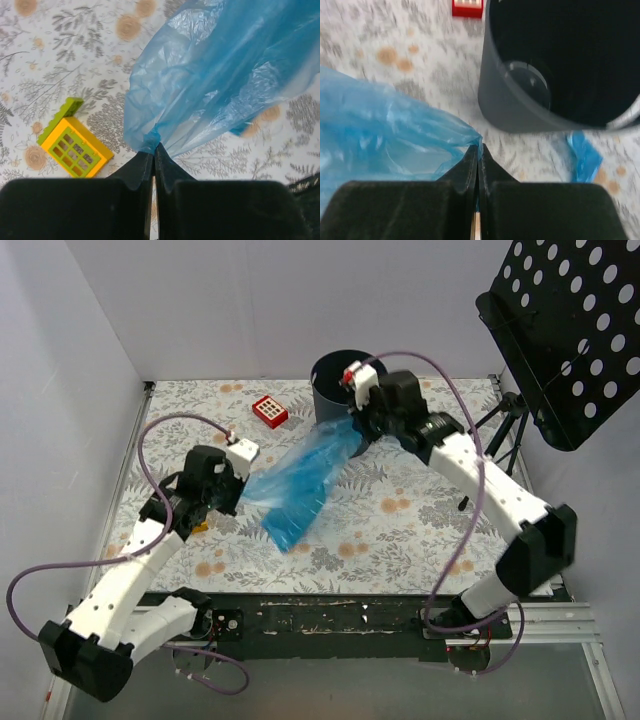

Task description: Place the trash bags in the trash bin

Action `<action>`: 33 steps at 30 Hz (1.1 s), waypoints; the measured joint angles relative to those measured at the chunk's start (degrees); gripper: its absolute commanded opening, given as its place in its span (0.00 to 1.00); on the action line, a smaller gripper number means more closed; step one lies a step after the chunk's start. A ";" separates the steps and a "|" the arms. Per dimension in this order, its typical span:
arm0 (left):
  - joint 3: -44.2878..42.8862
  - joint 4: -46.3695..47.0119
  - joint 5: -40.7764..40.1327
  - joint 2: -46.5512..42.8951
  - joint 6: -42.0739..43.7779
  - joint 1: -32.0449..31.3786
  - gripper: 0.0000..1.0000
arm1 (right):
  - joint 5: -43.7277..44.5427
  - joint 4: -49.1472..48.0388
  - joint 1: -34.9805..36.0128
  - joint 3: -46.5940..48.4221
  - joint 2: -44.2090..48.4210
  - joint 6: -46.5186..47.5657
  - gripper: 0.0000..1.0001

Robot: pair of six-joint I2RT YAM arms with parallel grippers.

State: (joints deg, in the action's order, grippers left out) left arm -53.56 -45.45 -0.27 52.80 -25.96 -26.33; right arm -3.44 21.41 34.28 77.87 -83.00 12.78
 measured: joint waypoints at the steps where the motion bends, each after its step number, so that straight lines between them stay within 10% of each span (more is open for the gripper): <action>1: -0.94 -0.07 -0.74 1.57 -1.46 1.90 0.00 | -0.35 1.42 -0.20 6.01 -4.57 -1.40 0.01; 9: -40.19 7.17 -2.64 24.83 -4.83 11.32 0.00 | 0.02 -4.33 0.46 62.18 -39.63 1.11 0.01; 13: -72.85 20.28 -0.57 41.13 -1.11 11.17 0.00 | -1.60 -34.47 0.68 59.78 -39.82 14.64 0.01; 16: -79.54 33.40 -0.31 43.10 5.01 9.53 0.00 | -6.38 -51.43 0.81 66.47 -42.01 25.40 0.01; 21: -36.89 52.06 8.07 17.59 22.01 4.98 0.00 | -2.60 -64.30 3.65 28.94 -16.70 32.33 0.01; 24: -7.23 25.51 17.99 -3.65 53.44 0.81 0.00 | -10.43 -33.92 6.27 -5.44 8.13 50.84 0.01; 27: 17.51 -0.92 29.03 -17.77 63.60 -6.54 0.00 | -20.00 -5.86 12.31 -31.78 20.48 57.13 0.01; 33: 13.94 -9.57 37.38 -27.74 59.80 -7.23 0.00 | -25.29 16.50 12.57 -40.63 35.08 46.60 0.01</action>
State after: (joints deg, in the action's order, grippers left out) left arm -39.62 -55.02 37.10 25.06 33.85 -33.56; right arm -28.73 37.91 46.85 37.23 -47.92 59.37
